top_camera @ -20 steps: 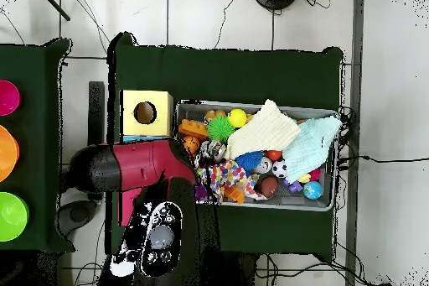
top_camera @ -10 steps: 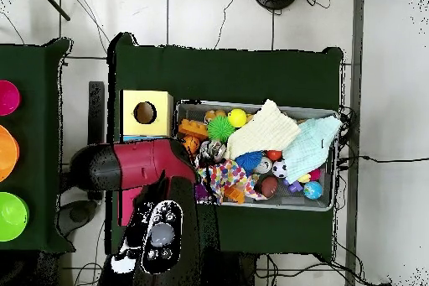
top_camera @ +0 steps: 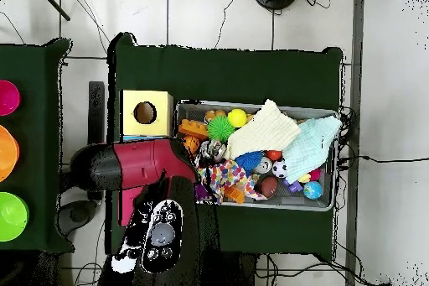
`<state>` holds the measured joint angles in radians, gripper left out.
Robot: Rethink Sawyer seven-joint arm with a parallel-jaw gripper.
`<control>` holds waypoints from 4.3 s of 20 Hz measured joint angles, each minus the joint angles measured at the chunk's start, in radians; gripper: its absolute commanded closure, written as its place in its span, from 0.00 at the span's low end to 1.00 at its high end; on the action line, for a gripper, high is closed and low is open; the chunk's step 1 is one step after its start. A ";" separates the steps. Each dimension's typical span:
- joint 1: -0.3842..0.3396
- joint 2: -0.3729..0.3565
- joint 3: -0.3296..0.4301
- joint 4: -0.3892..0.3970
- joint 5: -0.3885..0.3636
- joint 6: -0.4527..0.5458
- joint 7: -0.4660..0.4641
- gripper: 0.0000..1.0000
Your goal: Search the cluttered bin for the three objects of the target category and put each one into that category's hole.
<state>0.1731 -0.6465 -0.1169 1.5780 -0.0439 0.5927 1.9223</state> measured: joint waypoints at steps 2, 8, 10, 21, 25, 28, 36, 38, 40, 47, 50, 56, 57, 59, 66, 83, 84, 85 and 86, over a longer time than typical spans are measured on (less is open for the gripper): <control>0.000 0.000 -0.001 0.000 0.000 0.000 0.000 0.00; 0.000 0.001 -0.001 0.000 0.001 0.000 0.000 0.00; -0.001 0.001 -0.001 0.000 0.001 0.000 0.000 0.00; -0.031 -0.035 -0.001 0.000 0.001 0.000 0.000 0.00; -0.055 -0.063 -0.001 0.001 0.001 0.000 0.000 0.00; -0.067 -0.079 -0.001 0.001 0.001 0.000 0.000 0.00; -0.074 -0.140 -0.001 0.009 0.000 0.005 0.000 0.00; -0.070 -0.156 -0.002 0.011 0.000 0.012 0.000 0.00; -0.064 -0.176 -0.002 0.012 0.001 0.022 0.000 0.00; -0.053 -0.204 -0.001 0.019 0.002 0.026 0.000 0.00; -0.053 -0.205 -0.001 0.022 0.002 0.026 0.000 0.00; -0.049 -0.200 0.000 0.042 0.003 0.026 0.000 0.00; -0.048 -0.198 0.000 0.045 0.003 0.026 0.000 0.00; -0.040 -0.194 0.000 0.055 0.003 0.026 0.000 0.00; -0.011 -0.181 0.000 0.075 0.007 0.026 0.000 0.00; 0.023 -0.136 0.001 0.091 0.024 0.011 0.000 0.00; 0.021 -0.133 0.001 0.095 0.024 0.003 0.000 0.00; 0.020 -0.131 0.001 0.097 0.024 -0.002 0.000 0.00; 0.019 -0.129 0.001 0.098 0.024 -0.007 0.000 0.00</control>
<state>0.1923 -0.7751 -0.1159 1.6763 -0.0195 0.5852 1.9223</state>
